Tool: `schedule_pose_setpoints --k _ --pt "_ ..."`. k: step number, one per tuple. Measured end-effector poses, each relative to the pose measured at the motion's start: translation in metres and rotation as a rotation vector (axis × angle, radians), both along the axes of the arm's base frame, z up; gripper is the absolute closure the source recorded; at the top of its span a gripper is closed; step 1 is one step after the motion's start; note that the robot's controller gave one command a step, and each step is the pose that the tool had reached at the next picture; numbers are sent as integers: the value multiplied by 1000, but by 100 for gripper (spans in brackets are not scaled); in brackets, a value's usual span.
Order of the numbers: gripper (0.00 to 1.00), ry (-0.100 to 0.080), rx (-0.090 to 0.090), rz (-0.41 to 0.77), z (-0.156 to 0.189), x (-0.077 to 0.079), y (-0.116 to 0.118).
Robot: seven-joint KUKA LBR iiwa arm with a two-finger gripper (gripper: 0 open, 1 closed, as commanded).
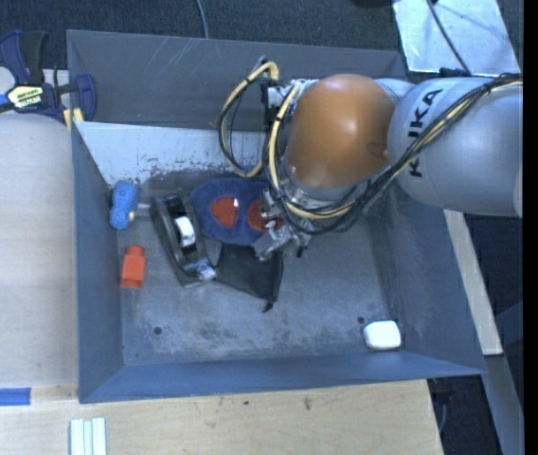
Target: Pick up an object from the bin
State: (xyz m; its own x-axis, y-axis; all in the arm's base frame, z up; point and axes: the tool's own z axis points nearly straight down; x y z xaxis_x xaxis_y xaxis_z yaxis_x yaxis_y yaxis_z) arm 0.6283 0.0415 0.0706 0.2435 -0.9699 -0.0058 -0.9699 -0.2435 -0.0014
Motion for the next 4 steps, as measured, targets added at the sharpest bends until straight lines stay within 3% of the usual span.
schedule_pose_setpoints --k 2,3,4 --pt "100 -5 -3 -6 40 2 0" --pt "100 -7 -3 -9 85 4 1" --pt "100 -5 -3 -12 103 5 1"
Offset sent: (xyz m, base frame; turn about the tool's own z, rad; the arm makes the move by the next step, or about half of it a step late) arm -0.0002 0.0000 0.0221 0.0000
